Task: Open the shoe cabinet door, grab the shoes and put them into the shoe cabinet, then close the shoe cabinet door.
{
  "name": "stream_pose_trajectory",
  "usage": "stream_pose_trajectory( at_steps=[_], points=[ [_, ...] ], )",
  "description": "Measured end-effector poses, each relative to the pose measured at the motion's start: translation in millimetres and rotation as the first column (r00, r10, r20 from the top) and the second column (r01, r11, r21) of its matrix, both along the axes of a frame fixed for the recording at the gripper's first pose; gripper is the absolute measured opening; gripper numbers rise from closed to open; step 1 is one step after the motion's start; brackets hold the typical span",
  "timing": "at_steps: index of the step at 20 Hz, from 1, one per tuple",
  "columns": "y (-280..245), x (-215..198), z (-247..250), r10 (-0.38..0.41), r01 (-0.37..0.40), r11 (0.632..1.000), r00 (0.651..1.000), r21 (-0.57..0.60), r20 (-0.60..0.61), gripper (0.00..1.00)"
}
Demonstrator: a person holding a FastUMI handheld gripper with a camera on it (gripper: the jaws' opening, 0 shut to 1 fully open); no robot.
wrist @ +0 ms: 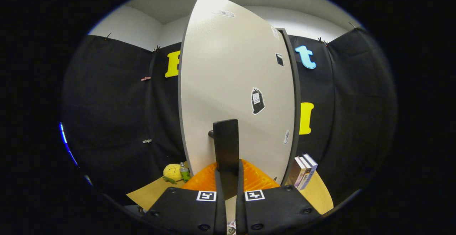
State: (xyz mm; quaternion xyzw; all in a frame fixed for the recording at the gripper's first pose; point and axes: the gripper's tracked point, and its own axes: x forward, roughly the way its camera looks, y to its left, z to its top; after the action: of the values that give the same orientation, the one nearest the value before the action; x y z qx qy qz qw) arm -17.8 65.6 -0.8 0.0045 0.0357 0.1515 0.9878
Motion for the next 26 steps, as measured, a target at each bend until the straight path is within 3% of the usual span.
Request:
stream_pose_trajectory(
  at_steps=[15, 18, 26],
  points=[
    [-105.6, -13.6, 8.0, -0.261, 0.261, 0.964, 0.965, -0.041, 0.021, 0.13],
    [-124.5, -14.6, 11.5, -0.316, 0.317, 0.948, 0.948, -0.020, 0.031, 0.07],
    [-139.2, -21.1, 11.8, -0.328, 0.327, 0.945, 0.945, 0.010, 0.021, 0.07]
  ],
)
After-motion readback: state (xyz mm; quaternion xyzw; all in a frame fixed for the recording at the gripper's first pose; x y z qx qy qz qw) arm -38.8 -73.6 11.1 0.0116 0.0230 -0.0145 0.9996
